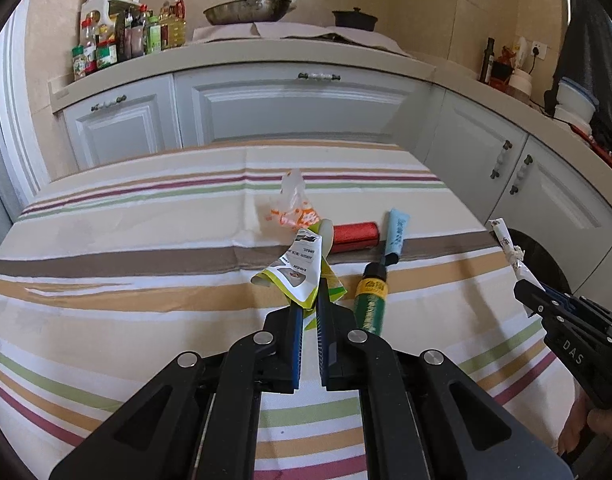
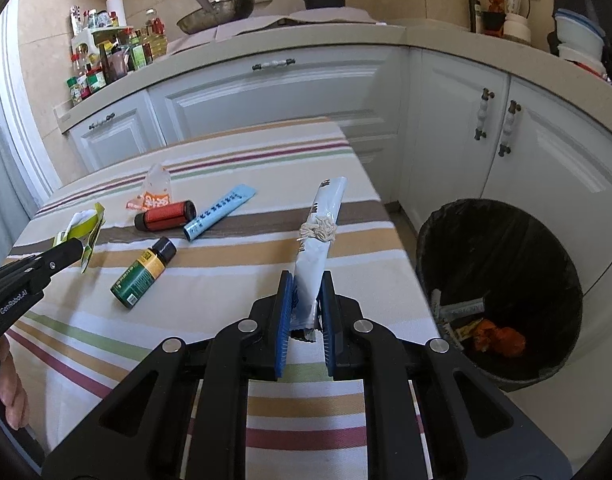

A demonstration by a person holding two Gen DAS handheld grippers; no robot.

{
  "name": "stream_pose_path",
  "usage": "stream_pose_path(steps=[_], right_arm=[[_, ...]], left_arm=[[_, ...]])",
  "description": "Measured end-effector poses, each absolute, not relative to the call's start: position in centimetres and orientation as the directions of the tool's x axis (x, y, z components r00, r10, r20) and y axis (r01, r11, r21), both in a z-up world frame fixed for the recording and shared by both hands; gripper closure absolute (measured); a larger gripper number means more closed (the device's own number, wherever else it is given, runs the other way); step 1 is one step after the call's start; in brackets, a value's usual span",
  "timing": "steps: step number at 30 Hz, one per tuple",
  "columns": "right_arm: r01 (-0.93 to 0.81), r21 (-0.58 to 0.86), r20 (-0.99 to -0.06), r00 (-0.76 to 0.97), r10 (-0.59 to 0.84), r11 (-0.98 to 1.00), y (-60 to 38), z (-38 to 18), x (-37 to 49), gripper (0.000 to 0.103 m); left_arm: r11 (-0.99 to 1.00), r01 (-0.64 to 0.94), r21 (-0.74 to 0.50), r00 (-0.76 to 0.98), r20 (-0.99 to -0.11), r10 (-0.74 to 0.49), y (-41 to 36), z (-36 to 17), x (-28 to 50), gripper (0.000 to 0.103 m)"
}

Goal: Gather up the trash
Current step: 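Carry the white tube and wrapper over the black bin and open both grippers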

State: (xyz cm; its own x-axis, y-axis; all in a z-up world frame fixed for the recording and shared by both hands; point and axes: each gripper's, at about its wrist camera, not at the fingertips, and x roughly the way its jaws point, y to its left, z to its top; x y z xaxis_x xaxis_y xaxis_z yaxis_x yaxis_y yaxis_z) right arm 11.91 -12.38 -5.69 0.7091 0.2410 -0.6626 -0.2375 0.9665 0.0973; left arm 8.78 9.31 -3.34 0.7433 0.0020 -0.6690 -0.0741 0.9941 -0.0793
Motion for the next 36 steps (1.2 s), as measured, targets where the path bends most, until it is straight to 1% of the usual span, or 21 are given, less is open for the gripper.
stream_pose_path(steps=[7,11,18,28,36], right_arm=[[-0.196,0.09,-0.635,0.744,0.208,0.977,-14.5,-4.4,11.3,0.089],[-0.156,0.088,-0.621,0.764,0.176,0.984,-16.4,-3.9,11.0,0.089],[-0.047,0.071,-0.602,0.794,0.08,0.996,-21.5,-3.5,10.9,0.089],[0.099,0.057,-0.609,0.792,-0.044,0.993,-28.7,-4.7,12.2,0.089],[0.161,0.074,-0.629,0.773,-0.079,0.984,-32.3,-6.5,13.8,0.089]], left_arm=[[0.997,-0.017,-0.08,0.761,-0.647,-0.039,6.7,-2.2,8.9,0.096],[0.995,0.047,-0.084,0.766,-0.637,-0.089,4.0,-1.7,9.5,0.096],[0.98,0.174,-0.095,0.764,-0.616,-0.195,-1.8,-1.1,11.2,0.096],[0.943,0.324,-0.07,0.74,-0.603,-0.299,-10.0,-1.0,14.0,0.096],[0.918,0.396,-0.028,0.706,-0.63,-0.324,-14.9,-2.7,16.0,0.096]])
